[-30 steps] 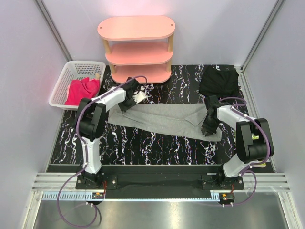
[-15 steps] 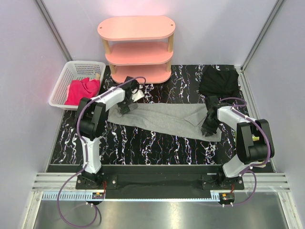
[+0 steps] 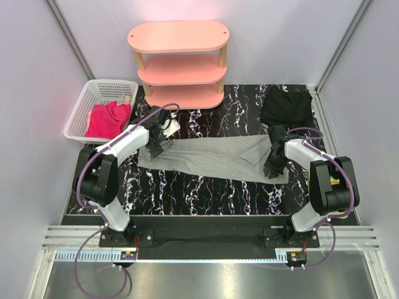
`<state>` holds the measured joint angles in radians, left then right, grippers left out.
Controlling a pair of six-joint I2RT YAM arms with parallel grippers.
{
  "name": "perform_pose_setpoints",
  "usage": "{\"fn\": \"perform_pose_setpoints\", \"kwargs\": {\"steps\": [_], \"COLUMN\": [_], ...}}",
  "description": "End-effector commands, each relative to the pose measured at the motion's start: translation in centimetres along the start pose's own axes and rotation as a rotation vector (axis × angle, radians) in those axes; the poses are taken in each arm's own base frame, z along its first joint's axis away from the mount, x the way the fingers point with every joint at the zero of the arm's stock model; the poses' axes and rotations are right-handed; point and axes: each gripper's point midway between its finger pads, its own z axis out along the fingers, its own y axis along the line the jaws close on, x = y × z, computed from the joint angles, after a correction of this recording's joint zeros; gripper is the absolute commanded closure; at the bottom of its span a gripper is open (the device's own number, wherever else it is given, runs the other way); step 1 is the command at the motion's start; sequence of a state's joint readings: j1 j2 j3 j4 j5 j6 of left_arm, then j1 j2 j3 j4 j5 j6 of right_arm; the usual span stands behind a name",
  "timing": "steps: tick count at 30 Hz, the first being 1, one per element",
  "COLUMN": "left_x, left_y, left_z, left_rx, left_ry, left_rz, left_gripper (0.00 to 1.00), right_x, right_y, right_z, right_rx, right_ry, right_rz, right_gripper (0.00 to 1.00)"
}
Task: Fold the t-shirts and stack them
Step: Fold the tshirt
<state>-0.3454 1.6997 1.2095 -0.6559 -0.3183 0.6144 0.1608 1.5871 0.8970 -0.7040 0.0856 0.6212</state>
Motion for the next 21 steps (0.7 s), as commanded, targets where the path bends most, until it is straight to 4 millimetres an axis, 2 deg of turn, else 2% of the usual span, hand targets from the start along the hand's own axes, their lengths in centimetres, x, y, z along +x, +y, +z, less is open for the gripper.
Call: {"fn": "perform_pose_setpoints", "kwargs": {"steps": [1, 4, 6, 9, 13, 16, 21], "left_x": [-1.6, -1.5, -0.8, 0.6, 1.7, 1.8, 0.0], "left_y": [0.9, -0.6, -2.0, -4.0, -5.4, -5.4, -4.0], "left_z": [-2.3, -3.0, -2.8, -1.4, 0.3, 1.3, 2.4], "left_rx": [-0.018, 0.035, 0.064, 0.118, 0.149, 0.134, 0.089], "left_ry": [-0.114, -0.138, -0.129, -0.087, -0.043, -0.031, -0.048], "left_rz": [-0.097, -0.083, -0.059, -0.033, -0.015, -0.006, 0.001], "left_gripper": [0.01, 0.01, 0.01, 0.02, 0.07, 0.08, 0.08], "right_x": [-0.3, -0.4, -0.4, -0.4, -0.4, -0.6, -0.5], "right_y": [0.1, 0.2, 0.2, 0.2, 0.2, 0.4, 0.5], "right_z": [-0.9, -1.0, -1.0, -1.0, -1.2, -1.5, -1.6], "right_rx": [-0.018, -0.020, -0.022, -0.021, -0.024, -0.034, -0.039], "right_ry": [-0.029, -0.031, -0.031, -0.030, -0.036, -0.039, -0.040], "right_rz": [-0.011, -0.012, -0.012, -0.009, -0.010, -0.005, -0.006], "right_gripper": [0.75, 0.75, 0.75, 0.76, 0.76, 0.76, 0.76]}}
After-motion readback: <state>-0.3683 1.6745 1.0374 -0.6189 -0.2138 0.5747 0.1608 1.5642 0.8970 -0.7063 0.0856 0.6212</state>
